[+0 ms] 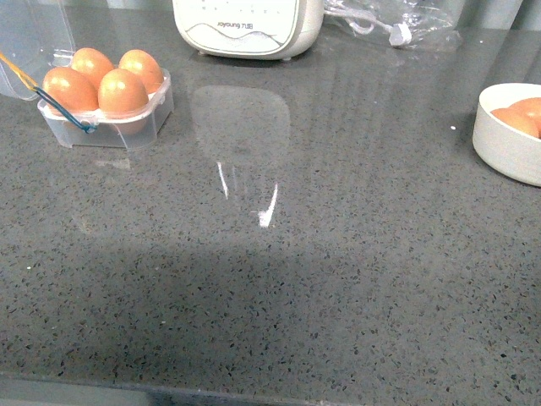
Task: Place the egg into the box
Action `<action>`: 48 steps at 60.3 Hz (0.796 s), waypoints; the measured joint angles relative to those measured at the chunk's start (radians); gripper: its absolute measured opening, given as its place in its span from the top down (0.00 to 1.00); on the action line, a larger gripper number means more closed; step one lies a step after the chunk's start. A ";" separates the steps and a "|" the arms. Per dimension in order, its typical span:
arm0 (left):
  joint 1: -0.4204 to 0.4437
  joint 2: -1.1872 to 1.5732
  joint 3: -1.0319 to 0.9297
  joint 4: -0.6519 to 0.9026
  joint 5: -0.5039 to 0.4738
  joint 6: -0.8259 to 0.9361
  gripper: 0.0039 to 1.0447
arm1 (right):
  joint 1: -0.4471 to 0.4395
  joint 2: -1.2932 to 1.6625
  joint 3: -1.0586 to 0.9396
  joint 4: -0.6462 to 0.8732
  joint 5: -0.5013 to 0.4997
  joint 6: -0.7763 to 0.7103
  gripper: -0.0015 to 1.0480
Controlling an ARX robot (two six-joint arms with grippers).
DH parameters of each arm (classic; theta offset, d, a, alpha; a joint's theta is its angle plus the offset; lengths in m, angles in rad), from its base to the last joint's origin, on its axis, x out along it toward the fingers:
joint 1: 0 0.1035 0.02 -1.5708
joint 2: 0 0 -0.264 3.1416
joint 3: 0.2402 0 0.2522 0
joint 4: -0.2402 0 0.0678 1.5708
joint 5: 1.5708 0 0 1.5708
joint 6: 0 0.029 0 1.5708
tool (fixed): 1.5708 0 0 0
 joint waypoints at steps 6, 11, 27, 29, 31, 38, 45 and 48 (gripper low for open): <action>-0.067 0.117 0.040 -0.132 -0.192 -0.020 0.06 | 0.000 0.000 0.000 0.000 0.000 0.000 0.07; -0.065 0.128 0.047 -0.116 -0.190 -0.018 0.06 | 0.000 0.000 0.000 0.000 0.000 0.000 0.07; 0.056 0.235 0.081 0.043 -0.026 0.024 0.06 | 0.000 0.000 0.000 0.000 0.000 0.000 0.07; 0.097 0.276 0.088 0.090 0.039 0.038 0.06 | 0.000 0.000 0.000 0.000 0.000 0.000 0.07; 0.164 0.348 0.104 0.165 0.122 0.055 0.06 | 0.000 0.000 0.000 0.000 0.000 0.000 0.07; 0.362 0.648 0.208 0.382 0.315 0.063 0.06 | 0.000 0.000 0.000 0.000 0.000 0.000 0.07; 0.441 0.983 0.372 0.492 0.342 0.072 0.06 | 0.000 0.000 0.000 0.000 0.000 0.000 0.07; 0.444 1.053 0.413 0.497 0.352 0.079 0.06 | 0.000 0.000 0.000 0.000 0.000 0.000 0.07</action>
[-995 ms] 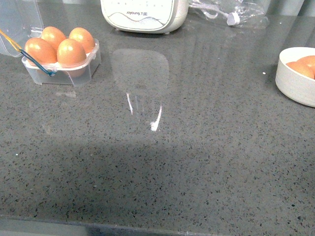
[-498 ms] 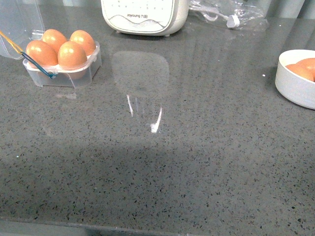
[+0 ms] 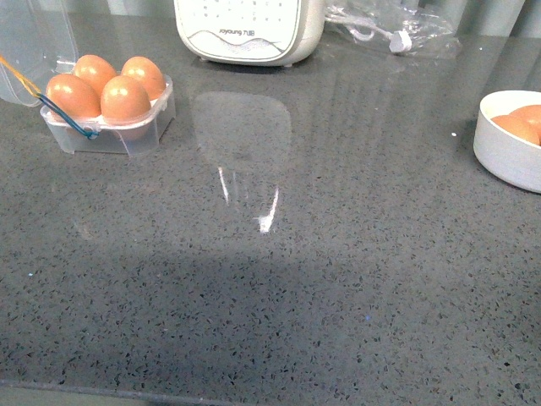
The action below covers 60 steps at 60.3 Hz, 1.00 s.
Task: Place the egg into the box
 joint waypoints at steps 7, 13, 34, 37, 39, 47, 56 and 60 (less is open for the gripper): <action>-0.003 0.118 0.096 -0.017 0.029 0.003 0.06 | 0.000 0.000 0.000 0.000 0.000 0.000 0.07; -0.023 0.190 0.165 -0.018 0.013 0.020 0.06 | 0.000 0.000 0.000 0.000 0.000 0.000 0.07; -0.080 0.421 0.394 -0.059 -0.081 0.034 0.06 | 0.000 0.000 0.000 0.000 0.000 0.000 0.07; -0.087 0.443 0.416 -0.068 -0.096 0.032 0.06 | 0.000 0.000 0.000 0.000 0.000 0.000 0.07; -0.094 0.456 0.430 -0.071 -0.100 0.028 0.06 | 0.000 0.000 0.000 0.000 0.000 0.000 0.07; -0.150 0.478 0.469 -0.077 -0.127 0.018 0.06 | 0.000 0.000 0.000 0.000 0.000 0.000 0.07; -0.217 0.479 0.489 -0.076 -0.145 0.014 0.06 | 0.000 0.000 0.000 0.000 0.000 0.000 0.07; -0.238 0.478 0.489 -0.075 -0.152 0.014 0.06 | 0.000 0.000 0.000 0.000 0.000 0.000 0.07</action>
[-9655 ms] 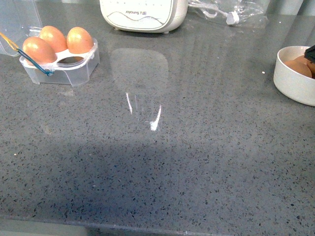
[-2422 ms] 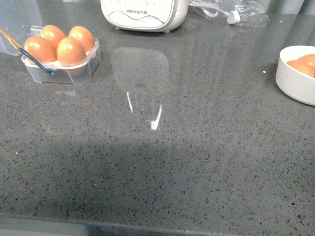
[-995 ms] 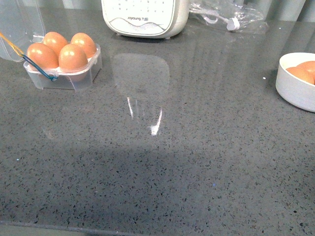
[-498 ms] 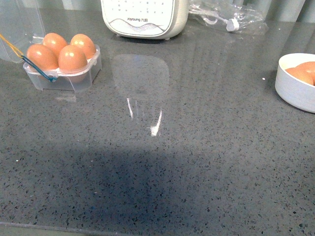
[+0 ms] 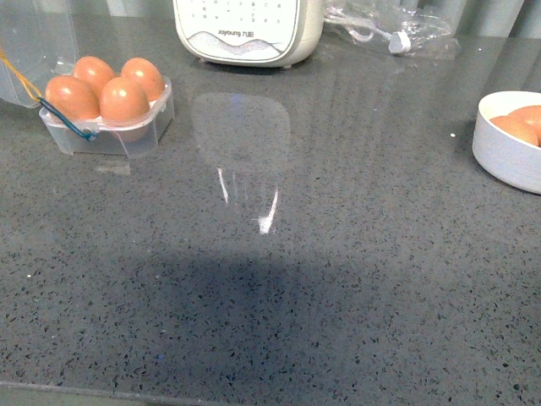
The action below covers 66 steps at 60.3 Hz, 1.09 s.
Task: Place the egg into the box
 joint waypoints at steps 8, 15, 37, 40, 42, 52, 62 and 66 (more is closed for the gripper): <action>-0.048 -0.016 -0.010 0.009 -0.019 0.016 0.06 | 0.000 0.000 0.000 0.000 0.000 0.000 0.07; -0.104 -0.053 -0.035 0.012 -0.013 0.019 0.06 | 0.000 0.000 0.000 0.000 0.000 0.000 0.07; -0.328 -0.183 -0.127 -0.108 -0.012 0.017 0.06 | 0.000 0.000 0.000 0.000 0.000 0.000 0.07; -0.333 -0.184 -0.134 -0.122 -0.005 0.011 0.06 | 0.000 0.000 0.000 0.000 0.000 0.000 0.07; -0.335 -0.185 -0.140 -0.128 -0.005 0.006 0.06 | 0.000 0.000 0.000 0.000 0.000 0.000 0.07; -0.330 -0.200 -0.157 -0.126 -0.001 0.004 0.06 | 0.000 0.000 0.000 0.000 0.000 0.000 0.07; -0.292 -0.286 -0.153 -0.167 -0.005 -0.001 0.06 | 0.000 0.000 0.000 0.000 0.000 0.000 0.07; -0.279 -0.331 -0.150 -0.188 -0.009 -0.006 0.06 | 0.000 0.000 0.000 0.000 0.000 0.000 0.07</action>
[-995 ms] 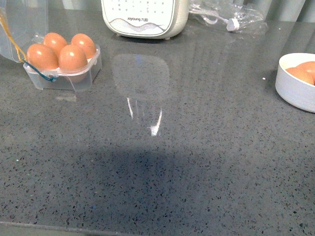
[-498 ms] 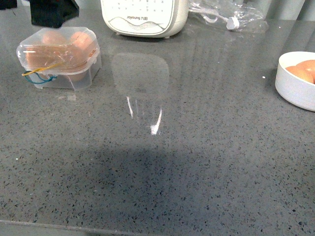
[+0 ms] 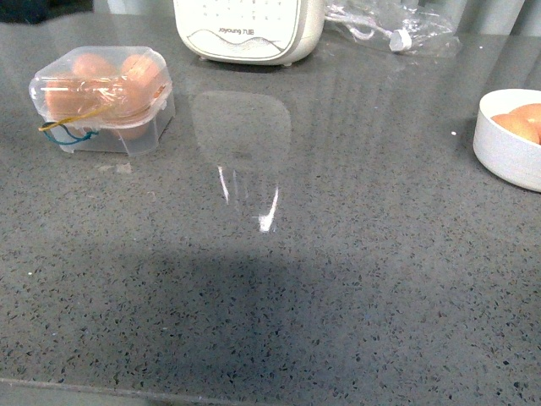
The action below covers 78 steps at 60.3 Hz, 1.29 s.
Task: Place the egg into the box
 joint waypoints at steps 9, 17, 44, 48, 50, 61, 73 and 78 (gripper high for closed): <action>0.031 -0.118 -0.005 -0.048 0.010 -0.004 0.06 | 0.000 0.000 0.000 0.000 0.000 0.000 0.07; 0.074 -0.251 -0.056 -0.137 0.037 0.003 0.06 | 0.000 0.000 0.000 0.000 0.000 0.000 0.07; 0.221 -0.669 -0.428 0.119 0.066 -0.026 0.39 | 0.000 0.000 0.000 0.000 0.000 0.000 0.07; 0.171 -0.700 -0.476 0.138 -0.009 -0.034 0.50 | 0.000 0.000 0.000 0.000 0.000 0.000 0.07; 0.158 -0.710 -0.494 0.143 -0.012 -0.035 0.55 | 0.000 0.000 0.000 0.000 0.000 0.000 0.07; 0.132 -0.770 -0.595 0.163 -0.013 -0.043 0.85 | 0.000 0.000 0.000 0.000 0.001 0.000 0.07; 0.132 -0.837 -0.660 0.169 -0.015 -0.050 0.97 | 0.000 0.000 0.000 0.000 0.000 0.000 0.07; 0.132 -0.864 -0.685 0.169 -0.015 -0.050 0.97 | 0.000 0.000 0.000 0.000 0.000 0.000 0.07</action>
